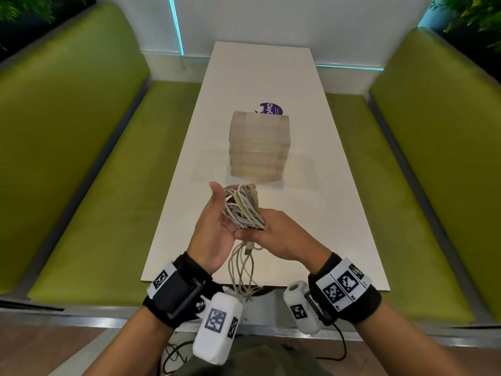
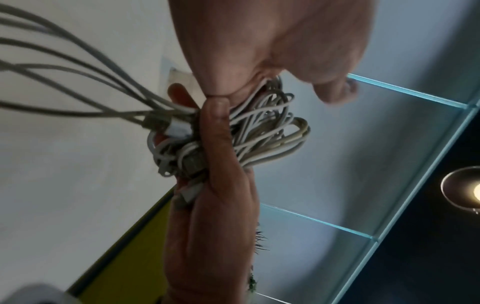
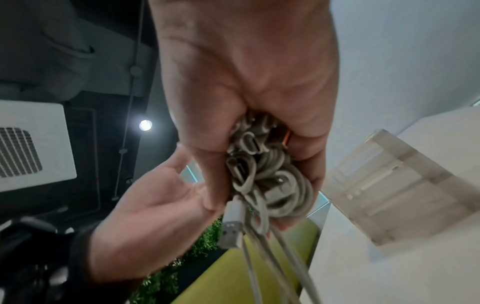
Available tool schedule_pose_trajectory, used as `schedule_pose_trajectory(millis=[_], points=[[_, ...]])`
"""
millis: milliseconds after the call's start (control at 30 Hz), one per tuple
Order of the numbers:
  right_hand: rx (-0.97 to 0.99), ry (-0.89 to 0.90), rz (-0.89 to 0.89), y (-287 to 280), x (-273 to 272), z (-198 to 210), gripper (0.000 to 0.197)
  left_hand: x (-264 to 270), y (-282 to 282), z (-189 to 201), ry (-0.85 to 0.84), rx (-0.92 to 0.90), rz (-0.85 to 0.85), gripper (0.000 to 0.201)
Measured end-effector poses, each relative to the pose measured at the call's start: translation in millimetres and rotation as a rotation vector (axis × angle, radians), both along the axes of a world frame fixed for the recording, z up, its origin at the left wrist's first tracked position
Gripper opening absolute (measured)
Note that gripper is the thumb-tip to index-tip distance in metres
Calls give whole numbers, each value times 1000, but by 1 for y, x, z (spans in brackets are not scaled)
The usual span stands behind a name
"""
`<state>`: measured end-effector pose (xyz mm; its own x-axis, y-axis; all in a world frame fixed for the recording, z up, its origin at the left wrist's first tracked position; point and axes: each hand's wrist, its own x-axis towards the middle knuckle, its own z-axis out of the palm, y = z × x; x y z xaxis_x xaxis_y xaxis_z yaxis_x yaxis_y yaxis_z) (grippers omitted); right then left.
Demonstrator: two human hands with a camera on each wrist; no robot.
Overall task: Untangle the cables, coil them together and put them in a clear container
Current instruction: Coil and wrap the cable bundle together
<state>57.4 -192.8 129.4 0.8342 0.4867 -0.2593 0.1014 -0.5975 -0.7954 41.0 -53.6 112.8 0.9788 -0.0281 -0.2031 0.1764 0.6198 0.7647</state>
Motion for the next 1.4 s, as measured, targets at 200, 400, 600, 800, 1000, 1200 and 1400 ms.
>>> schedule_pose_trajectory(millis=[200,400,600,800,1000,1200,1400], points=[[-63,-14,99,10,-7,-7,19,-2,-2,-1,-38,162,45,60],[82,124,100,8,-6,-9,11,-4,-7,3,-98,186,83,31],[251,194,128,-2,-8,-10,20,-4,-6,7,-113,138,-6,26],[317,121,121,0,-15,-19,45,-3,-7,7,-96,163,-46,23],[289,75,72,2,-14,-23,38,-4,-8,4,-134,204,-14,28],[313,75,33,2,-11,-19,40,0,-7,6,-194,240,-22,39],[517,69,-126,-11,-1,-7,22,-4,-1,-27,-166,432,-346,101]])
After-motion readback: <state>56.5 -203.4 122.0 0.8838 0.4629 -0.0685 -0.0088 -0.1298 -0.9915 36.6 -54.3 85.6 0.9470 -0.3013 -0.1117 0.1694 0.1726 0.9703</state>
